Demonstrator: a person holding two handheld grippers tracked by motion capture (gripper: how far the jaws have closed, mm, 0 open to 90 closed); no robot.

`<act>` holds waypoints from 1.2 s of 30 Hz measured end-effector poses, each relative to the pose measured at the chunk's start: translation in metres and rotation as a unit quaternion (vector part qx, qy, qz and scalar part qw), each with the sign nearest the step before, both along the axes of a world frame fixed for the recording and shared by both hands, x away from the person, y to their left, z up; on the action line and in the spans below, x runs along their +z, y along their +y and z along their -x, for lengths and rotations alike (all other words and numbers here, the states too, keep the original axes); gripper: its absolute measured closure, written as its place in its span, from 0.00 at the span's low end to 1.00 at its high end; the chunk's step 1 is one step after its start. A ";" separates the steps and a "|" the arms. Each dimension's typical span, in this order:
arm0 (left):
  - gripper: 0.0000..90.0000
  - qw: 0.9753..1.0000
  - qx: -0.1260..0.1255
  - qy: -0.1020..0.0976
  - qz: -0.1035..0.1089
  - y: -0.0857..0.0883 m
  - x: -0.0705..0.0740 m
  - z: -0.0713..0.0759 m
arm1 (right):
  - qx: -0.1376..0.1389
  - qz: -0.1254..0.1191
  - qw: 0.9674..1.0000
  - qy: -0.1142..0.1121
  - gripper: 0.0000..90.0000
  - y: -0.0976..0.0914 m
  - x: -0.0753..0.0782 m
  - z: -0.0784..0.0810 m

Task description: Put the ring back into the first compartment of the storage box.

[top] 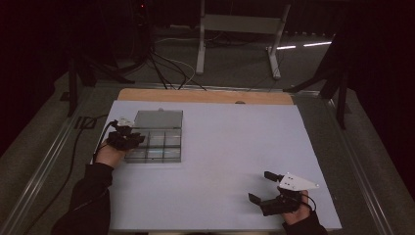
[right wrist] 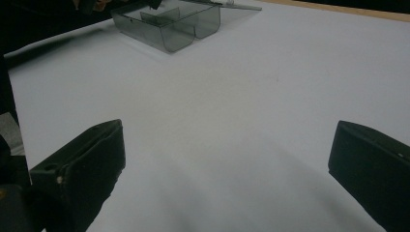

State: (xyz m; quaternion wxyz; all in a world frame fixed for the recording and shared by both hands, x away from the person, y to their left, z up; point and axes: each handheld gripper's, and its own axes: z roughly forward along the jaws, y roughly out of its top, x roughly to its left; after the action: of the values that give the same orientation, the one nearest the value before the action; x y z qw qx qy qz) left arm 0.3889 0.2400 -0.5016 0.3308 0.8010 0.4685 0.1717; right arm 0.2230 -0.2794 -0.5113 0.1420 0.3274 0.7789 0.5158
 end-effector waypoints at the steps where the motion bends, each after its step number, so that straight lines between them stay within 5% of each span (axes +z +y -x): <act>1: 0.80 1.000 0.002 -0.002 0.006 0.001 0.001 0.000 | 0.000 0.000 1.000 0.000 0.00 0.000 0.000 0.000; 5: 0.73 1.000 0.005 -0.004 0.013 0.002 0.002 0.001 | -0.002 -0.001 1.000 0.000 0.00 -0.001 0.000 0.000; 11: 0.46 0.999 0.017 -0.016 0.026 0.001 0.012 0.005 | -0.001 -0.001 1.000 -0.001 0.00 0.000 0.000 0.000; 21: 0.15 0.998 0.032 -0.003 0.046 0.000 0.017 0.008 | -0.002 -0.002 1.000 0.001 0.00 -0.001 0.000 0.000; 23: 0.02 0.998 0.039 0.002 0.049 0.001 0.019 0.008 | -0.002 -0.001 1.000 0.000 0.00 -0.001 0.000 -0.001; 36: 0.00 0.997 0.022 -0.008 0.077 0.001 0.029 0.016 | -0.002 -0.002 1.000 0.000 0.00 -0.001 0.000 -0.001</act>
State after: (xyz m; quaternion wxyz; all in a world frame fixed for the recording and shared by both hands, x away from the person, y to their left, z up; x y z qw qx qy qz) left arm 0.3732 0.2414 -0.4728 0.3915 0.7612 0.4953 0.1482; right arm 0.2236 -0.2802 -0.5108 0.1424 0.3292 0.7770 0.5173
